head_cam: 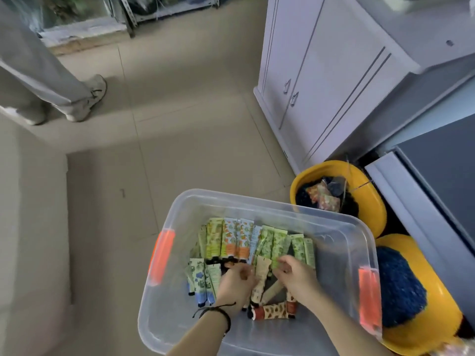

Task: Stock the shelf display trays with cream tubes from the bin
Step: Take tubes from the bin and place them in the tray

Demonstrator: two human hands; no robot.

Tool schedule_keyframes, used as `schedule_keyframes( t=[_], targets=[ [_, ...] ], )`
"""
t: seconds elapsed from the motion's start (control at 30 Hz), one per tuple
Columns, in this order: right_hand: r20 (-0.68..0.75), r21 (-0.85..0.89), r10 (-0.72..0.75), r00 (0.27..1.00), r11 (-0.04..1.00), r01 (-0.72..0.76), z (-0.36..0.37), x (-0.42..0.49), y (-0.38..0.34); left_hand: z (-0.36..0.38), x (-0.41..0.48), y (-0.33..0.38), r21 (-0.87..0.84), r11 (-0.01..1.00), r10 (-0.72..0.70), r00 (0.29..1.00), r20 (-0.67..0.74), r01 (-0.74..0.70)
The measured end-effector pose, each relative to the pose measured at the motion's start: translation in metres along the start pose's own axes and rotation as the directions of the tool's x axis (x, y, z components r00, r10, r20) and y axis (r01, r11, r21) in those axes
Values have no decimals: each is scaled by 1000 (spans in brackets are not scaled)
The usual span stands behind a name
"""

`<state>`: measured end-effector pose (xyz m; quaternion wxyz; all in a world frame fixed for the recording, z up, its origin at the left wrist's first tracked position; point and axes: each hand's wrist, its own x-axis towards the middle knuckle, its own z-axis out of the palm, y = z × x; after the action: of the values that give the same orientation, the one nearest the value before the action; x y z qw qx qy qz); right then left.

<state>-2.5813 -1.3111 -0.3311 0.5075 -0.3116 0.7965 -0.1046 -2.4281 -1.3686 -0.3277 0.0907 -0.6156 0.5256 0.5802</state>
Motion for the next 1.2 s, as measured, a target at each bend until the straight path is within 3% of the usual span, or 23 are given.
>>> schedule_keyframes(
  t=[0.2,0.37,0.5,0.67,0.77,0.97,1.2],
  targets=[
    [38,-60,12,999,998,-9,15,29,3,18,11,-3,146,988,75,987,-141,-54],
    [76,-42,-17,997,999,20,19,31,3,29,4,4,279,960,45,982,-186,8],
    [141,30,-51,989,998,48,17,28,0,31,3,3,222,974,88,966,-243,-33],
    [115,47,-58,992,997,53,18,26,4,8,-3,-1,127,987,114,982,-151,-95],
    [115,-31,-79,990,996,83,24,25,7,-19,-5,3,100,987,140,981,-137,-127],
    [20,-183,-71,997,980,74,38,24,-3,-58,-4,16,142,969,223,961,-161,-201],
    [63,-149,-149,987,976,156,34,15,-11,-74,-12,19,223,934,294,955,-40,-278]
  ],
)
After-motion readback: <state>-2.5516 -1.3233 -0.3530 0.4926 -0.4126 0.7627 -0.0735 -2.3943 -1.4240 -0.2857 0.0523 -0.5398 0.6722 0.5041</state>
